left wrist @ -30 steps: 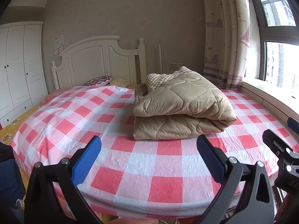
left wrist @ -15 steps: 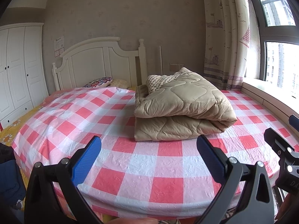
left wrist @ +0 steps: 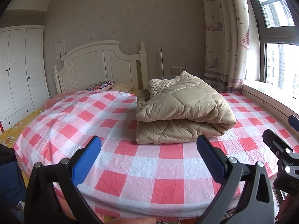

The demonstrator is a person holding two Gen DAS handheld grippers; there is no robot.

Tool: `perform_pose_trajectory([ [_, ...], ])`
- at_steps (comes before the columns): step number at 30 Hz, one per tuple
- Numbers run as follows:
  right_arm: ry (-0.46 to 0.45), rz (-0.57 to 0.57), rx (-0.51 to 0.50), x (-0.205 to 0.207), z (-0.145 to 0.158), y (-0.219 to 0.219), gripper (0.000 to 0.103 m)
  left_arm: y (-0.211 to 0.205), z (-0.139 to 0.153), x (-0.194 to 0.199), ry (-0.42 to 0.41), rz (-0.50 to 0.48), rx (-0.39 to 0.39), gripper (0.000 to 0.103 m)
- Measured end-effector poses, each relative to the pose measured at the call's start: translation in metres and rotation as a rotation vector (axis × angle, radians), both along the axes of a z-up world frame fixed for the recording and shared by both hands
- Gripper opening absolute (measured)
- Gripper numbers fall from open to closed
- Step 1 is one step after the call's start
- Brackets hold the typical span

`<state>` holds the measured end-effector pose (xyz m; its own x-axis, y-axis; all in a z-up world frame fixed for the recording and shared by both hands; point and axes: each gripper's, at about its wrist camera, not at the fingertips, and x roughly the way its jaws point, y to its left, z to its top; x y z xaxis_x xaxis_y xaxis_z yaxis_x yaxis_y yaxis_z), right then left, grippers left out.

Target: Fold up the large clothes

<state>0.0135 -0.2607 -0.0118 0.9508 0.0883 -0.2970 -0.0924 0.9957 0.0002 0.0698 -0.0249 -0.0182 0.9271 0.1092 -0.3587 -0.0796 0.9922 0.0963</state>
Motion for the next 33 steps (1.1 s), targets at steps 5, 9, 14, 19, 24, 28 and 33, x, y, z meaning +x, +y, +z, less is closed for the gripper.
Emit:
perform_pose_trajectory([
  [5, 0.001, 0.000, 0.001, 0.000, 0.000, 0.000, 0.099, 0.000, 0.001, -0.002, -0.010, 0.005, 0.004, 0.101],
  [9, -0.003, 0.001, -0.001, -0.001, 0.001, 0.001, 0.099, 0.000, 0.002, -0.005, -0.018, 0.006, 0.008, 0.101],
  [14, -0.008, 0.009, -0.007, -0.002, 0.003, 0.001, 0.099, -0.001, 0.005, -0.009, -0.037, 0.011, 0.014, 0.101],
  [19, -0.010, 0.013, -0.009, -0.003, 0.004, 0.002, 0.099, 0.000, 0.007, -0.014, -0.054, 0.010, 0.019, 0.101],
  [24, -0.015, 0.017, -0.016, -0.004, 0.004, 0.004, 0.099, 0.000, 0.007, -0.016, -0.065, 0.012, 0.026, 0.101],
  [28, -0.016, 0.016, -0.015, -0.004, 0.004, 0.004, 0.099, 0.000, 0.007, -0.016, -0.065, 0.012, 0.026, 0.101],
  [33, -0.017, 0.014, -0.012, -0.005, 0.003, 0.003, 0.099, 0.002, 0.003, -0.015, -0.059, 0.014, 0.029, 0.101],
])
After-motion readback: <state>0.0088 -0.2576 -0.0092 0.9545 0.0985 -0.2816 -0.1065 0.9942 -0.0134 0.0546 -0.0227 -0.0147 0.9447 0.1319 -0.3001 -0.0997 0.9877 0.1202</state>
